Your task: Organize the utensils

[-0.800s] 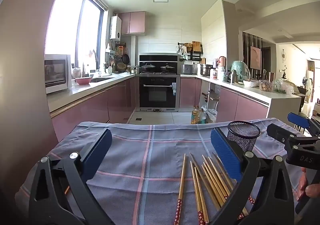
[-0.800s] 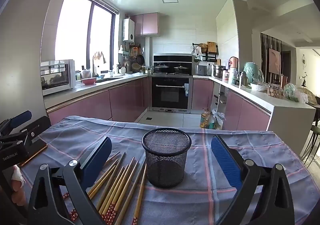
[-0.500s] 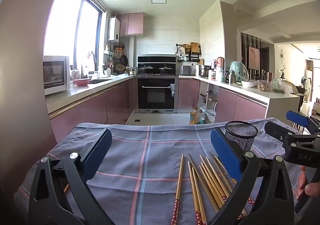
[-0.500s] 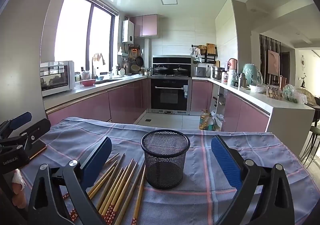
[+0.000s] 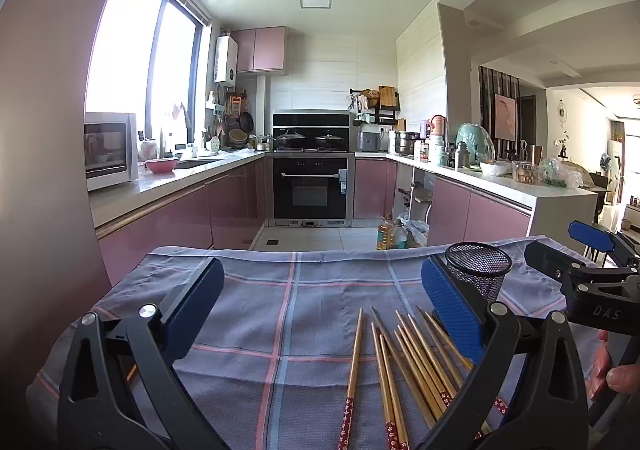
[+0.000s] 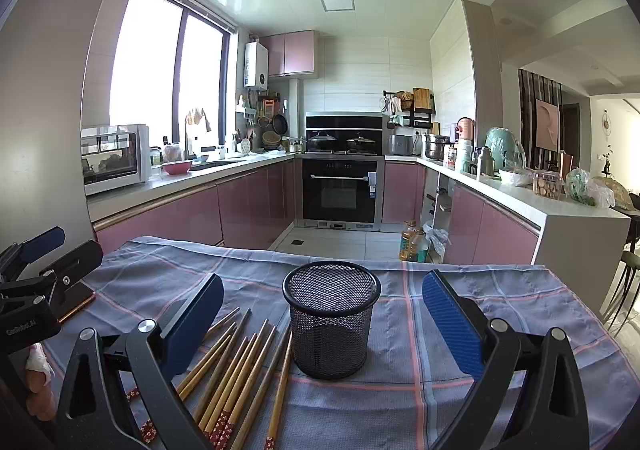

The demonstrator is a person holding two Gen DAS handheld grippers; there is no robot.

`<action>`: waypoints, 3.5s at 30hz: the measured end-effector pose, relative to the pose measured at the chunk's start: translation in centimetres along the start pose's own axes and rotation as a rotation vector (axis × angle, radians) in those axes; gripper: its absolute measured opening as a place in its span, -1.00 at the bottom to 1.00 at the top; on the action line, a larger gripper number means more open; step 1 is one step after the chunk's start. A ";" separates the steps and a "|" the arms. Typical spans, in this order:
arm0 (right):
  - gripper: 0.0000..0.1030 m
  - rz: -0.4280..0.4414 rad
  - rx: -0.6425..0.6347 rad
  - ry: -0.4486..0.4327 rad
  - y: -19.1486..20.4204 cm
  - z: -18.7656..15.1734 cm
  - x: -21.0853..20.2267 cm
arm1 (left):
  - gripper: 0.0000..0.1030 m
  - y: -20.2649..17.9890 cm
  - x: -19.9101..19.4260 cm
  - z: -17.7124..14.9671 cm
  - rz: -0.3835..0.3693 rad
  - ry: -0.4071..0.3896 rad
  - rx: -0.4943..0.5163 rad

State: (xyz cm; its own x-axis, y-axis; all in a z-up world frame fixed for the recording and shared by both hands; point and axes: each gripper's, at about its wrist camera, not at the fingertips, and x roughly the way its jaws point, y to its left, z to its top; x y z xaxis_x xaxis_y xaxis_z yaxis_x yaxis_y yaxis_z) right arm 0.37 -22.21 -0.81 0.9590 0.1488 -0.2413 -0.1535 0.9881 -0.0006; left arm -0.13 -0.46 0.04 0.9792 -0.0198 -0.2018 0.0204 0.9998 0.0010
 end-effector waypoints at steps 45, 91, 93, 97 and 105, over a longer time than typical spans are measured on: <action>0.87 -0.003 0.024 -0.012 -0.4 -0.1 0.3 | 0.89 0.1 0.0 -0.1 -0.004 -0.001 0.001; 0.87 -0.005 0.043 0.002 -1.2 -0.5 0.5 | 0.89 -0.1 0.0 -0.2 0.000 0.001 0.010; 0.87 -0.005 0.043 0.002 -1.2 -0.5 0.5 | 0.89 -0.1 0.0 -0.2 -0.001 0.001 0.009; 0.87 -0.002 0.045 0.014 -1.1 -0.6 0.8 | 0.89 -0.1 0.1 -0.3 0.001 0.008 0.014; 0.87 0.050 0.025 0.107 -1.2 -1.2 2.2 | 0.89 0.0 1.0 -0.6 -0.010 0.059 0.025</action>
State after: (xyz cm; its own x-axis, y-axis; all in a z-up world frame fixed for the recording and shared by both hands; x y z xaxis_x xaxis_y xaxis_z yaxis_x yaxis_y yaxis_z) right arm 2.34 -23.12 -2.47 0.9191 0.1945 -0.3428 -0.1933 0.9804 0.0380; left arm 0.71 -0.47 -0.73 0.9653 -0.0284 -0.2594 0.0358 0.9991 0.0235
